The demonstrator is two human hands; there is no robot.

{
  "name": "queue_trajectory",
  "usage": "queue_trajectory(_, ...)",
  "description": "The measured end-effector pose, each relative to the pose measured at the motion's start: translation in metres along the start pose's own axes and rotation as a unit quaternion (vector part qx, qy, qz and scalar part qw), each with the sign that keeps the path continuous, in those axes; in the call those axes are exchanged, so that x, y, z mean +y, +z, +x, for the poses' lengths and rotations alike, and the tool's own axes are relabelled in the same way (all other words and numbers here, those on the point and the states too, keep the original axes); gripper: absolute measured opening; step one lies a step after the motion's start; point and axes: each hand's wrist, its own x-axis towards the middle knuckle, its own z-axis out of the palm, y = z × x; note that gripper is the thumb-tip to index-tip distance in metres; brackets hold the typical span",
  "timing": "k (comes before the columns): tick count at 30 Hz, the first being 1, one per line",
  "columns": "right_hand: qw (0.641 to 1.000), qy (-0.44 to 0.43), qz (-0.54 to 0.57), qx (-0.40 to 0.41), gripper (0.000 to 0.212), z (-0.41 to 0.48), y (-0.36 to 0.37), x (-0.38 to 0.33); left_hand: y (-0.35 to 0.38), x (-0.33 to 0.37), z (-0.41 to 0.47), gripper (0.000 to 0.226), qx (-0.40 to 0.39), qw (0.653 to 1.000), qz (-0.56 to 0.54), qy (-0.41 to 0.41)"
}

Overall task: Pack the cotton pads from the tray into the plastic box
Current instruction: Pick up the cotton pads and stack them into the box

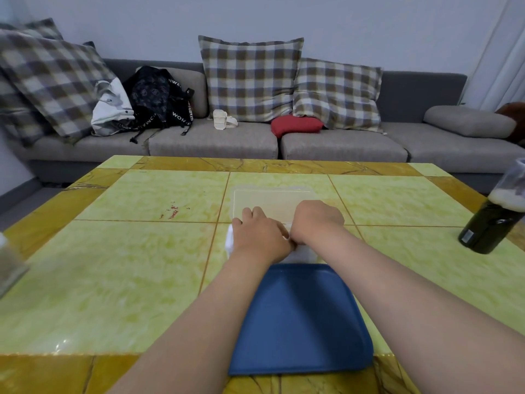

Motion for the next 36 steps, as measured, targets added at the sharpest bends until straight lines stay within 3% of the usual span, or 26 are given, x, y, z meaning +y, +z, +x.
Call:
queue_trajectory(6,0.996,-0.024,0.049,-0.067,0.017,0.001,-0.003,0.009,0.001,-0.006,-0.005,0.041,-0.001,1.000,-0.014,0.028)
queue_trajectory(12,1.000,-0.007,0.015,0.025,0.012,-0.011,0.012,0.014,0.002,-0.011,-0.016,0.045,0.008,0.998,-0.019,0.062)
queue_trajectory(17,0.997,-0.036,0.051,0.048,0.048,-0.017,0.023,0.033,0.001,-0.031,-0.031,0.060,0.040,0.991,-0.042,0.124)
queue_trajectory(21,0.971,-0.135,0.072,0.184,0.055,-0.032,0.029,0.051,0.001,-0.055,-0.035,0.072,0.025,0.994,-0.024,0.102)
queue_trajectory(24,0.963,-0.247,0.083,0.066,0.071,-0.044,0.042,0.047,0.005,-0.057,-0.038,0.080,-0.022,0.993,0.008,0.115)
queue_trajectory(26,0.961,-0.269,0.064,0.002,0.075,-0.045,0.052,0.043,0.007,-0.053,-0.038,0.083,-0.023,0.991,0.031,0.125)
queue_trajectory(32,0.978,-0.207,-0.011,0.024,0.077,-0.041,0.059,0.036,0.006,-0.043,-0.036,0.087,-0.045,0.990,0.052,0.124)
queue_trajectory(36,0.972,-0.228,0.033,0.046,0.079,-0.042,0.063,0.034,0.008,-0.037,-0.037,0.078,-0.040,0.986,0.053,0.154)
